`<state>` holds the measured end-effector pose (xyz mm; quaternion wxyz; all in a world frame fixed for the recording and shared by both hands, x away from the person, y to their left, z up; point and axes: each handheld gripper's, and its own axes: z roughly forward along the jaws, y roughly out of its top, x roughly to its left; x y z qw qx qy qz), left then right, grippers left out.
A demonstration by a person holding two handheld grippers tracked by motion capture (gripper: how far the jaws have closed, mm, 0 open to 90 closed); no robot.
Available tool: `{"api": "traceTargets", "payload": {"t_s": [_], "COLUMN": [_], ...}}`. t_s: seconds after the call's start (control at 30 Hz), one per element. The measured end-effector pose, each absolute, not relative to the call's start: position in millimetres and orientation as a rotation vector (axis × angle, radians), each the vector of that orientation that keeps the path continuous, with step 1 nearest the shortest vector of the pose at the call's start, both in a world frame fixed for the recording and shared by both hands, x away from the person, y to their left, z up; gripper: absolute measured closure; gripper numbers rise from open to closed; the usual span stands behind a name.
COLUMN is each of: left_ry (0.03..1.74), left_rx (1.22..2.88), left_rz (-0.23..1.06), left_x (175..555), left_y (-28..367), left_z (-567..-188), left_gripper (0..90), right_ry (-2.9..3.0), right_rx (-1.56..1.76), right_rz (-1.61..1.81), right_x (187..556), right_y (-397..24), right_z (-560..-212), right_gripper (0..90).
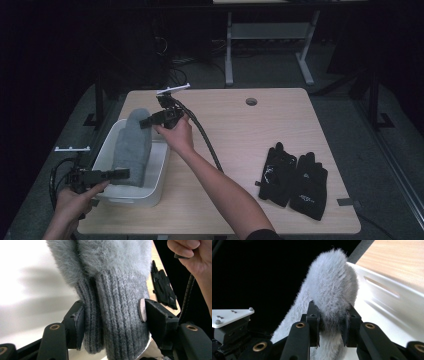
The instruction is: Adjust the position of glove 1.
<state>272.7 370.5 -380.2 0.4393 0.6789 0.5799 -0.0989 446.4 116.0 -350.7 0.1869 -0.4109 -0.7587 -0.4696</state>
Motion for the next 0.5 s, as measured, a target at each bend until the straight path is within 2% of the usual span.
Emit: {"api": "traceTargets", "payload": {"t_s": [0.27,0.5], "left_ry": [1.471,1.497], "left_rx": [1.713,1.772], "left_rz": [-0.264,-0.218], "left_x": [272,271], "left_y": [372,367], "left_z": [-394,-391], "left_gripper": [37.0,36.2], "right_ry": [-2.146,-2.140], "right_rx": [-1.166,-1.175], "right_rz": [-1.273,-1.251], "right_x": [445,444], "right_y": [120,120], "right_z": [-367,-379], "right_gripper": [72.2,72.6]}}
